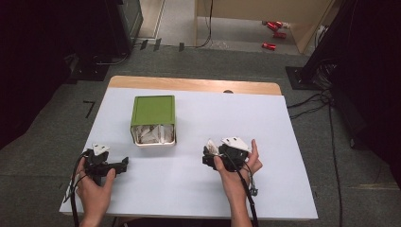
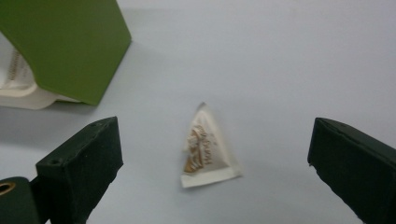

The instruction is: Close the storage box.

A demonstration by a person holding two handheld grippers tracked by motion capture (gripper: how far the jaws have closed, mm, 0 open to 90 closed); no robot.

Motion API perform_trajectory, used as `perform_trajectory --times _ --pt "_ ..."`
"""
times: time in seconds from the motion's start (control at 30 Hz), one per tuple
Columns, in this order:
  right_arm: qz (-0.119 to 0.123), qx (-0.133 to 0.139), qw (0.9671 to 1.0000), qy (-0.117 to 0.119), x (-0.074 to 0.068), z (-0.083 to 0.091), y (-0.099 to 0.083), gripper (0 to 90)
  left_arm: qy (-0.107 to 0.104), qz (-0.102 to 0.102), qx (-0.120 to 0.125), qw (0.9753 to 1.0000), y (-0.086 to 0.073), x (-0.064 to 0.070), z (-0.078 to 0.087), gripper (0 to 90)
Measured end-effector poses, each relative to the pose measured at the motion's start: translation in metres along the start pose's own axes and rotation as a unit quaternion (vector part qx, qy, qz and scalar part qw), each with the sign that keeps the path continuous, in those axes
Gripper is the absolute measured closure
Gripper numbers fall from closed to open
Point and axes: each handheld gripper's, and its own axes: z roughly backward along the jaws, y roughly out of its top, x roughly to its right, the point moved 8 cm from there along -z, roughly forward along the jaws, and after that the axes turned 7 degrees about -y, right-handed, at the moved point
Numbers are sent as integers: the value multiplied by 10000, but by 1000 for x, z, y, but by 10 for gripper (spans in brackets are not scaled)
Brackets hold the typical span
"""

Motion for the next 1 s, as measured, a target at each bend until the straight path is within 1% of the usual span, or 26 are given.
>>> perform_trajectory --times 0.03,0.07,0.1,0.13,0.2,0.27,0.3,0.33,0.37,0.4,0.43,0.5,0.53,0.6,0.7,0.73,0.77,0.83,0.87,0.9,0.93,1.0 --pt "-8 -29 10000 -7 5 1 0 29 -1 -1 -3 10000 0 0 0 0" --pt "-8 -29 10000 -7 5 1 0 29 0 0 -2 10000 0 0 0 0" --pt "57 -15 10000 -57 17 5 2 29 3 -1 3 10000 0 0 0 0" --pt "57 -15 10000 -57 17 5 2 29 6 -2 7 10000 0 0 0 0" --pt "20 -19 10000 -67 28 9 3 29 0 0 -1 10000 0 0 0 0" --pt "-42 -2 10000 -76 42 14 4 29 7 -2 8 10000 0 0 0 0" --pt "-40 -38 9999 -142 54 19 3 29 8 -5 10 10000 0 0 0 0" --pt "-58 -51 9998 -175 61 21 3 29 3 -3 9 10000 0 0 0 0" --pt "-58 -51 9998 -175 61 21 3 29 2 -3 7 10000 0 0 0 0" --pt "-53 -49 9997 -215 69 24 2 29 5 -7 10 10000 0 0 0 0" --pt "-105 -11 9995 -309 84 29 -1 29 4 -4 13 10000 0 0 0 0" --pt "-223 1 9992 -333 98 33 -5 29 4 -3 13 10000 0 0 0 0" --pt "-223 1 9992 -333 98 33 -5 29 6 -7 14 10000 0 0 0 0" --pt "-242 25 9988 -416 115 36 -11 29 4 -4 13 10000 0 0 0 0" --pt "-319 15 9982 -505 132 39 -16 30 5 -2 9 10000 0 0 0 0" --pt "-313 27 9977 -598 145 41 -19 30 5 -1 14 10000 0 0 0 0" --pt "-313 27 9977 -598 145 41 -19 30 5 -1 14 10000 0 0 0 0" --pt "-363 21 9975 -611 156 43 -22 39 4 -1 11 10000 0 0 0 0" --pt "-389 12 9974 -606 166 45 -26 40 7 -5 11 10000 0 0 0 0" --pt "-375 -13 9973 -629 171 46 -29 40 7 -5 11 10000 0 0 0 0" --pt "-375 -13 9973 -629 171 46 -29 40 7 -5 14 10000 0 0 0 0" --pt "-403 -60 9964 -742 183 47 -35 40 6 -3 13 10000 0 0 0 0"
